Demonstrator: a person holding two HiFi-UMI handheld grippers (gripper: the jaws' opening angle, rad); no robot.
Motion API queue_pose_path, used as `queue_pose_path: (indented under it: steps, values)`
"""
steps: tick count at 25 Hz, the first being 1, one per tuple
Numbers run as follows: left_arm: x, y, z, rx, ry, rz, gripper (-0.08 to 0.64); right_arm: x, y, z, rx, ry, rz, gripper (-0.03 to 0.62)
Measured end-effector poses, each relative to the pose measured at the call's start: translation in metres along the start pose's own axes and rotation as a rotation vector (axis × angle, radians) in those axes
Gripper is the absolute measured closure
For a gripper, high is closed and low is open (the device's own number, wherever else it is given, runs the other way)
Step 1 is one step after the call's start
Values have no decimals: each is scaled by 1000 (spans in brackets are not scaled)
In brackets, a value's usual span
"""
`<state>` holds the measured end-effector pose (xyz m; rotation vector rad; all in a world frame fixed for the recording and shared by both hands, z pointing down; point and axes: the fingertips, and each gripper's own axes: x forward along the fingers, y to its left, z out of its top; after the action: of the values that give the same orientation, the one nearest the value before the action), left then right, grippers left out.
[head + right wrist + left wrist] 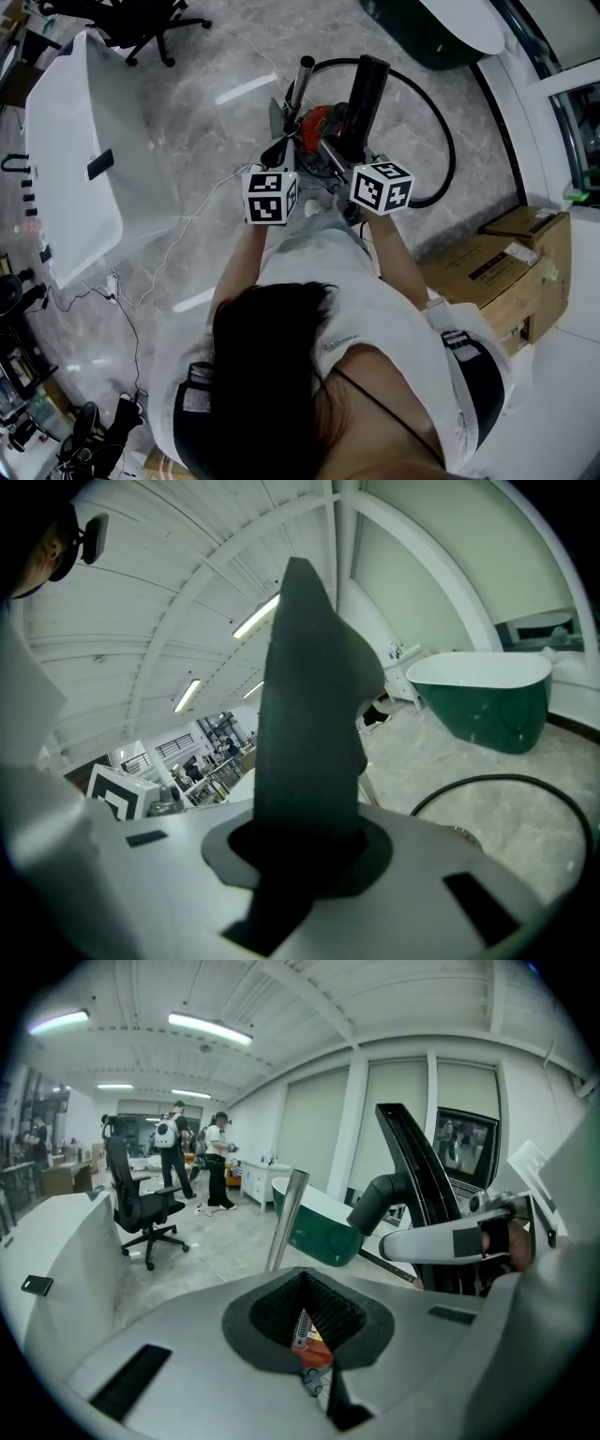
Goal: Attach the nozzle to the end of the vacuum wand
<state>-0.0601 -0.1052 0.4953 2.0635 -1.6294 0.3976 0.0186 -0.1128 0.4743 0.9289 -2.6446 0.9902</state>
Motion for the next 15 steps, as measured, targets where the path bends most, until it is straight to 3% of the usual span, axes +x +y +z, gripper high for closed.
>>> queue_pose_path:
  steps: [6,10,15]
  values:
    - [21,8,12,5,-7,36,557,9,-23,19,5,-5,11,515]
    - [35,14,17,-13,-8,80,557,15,-36,25,-48,24,16,515]
    - [48,12,22,-10,-9,100,555,24,-46,37,-10,22,50,515]
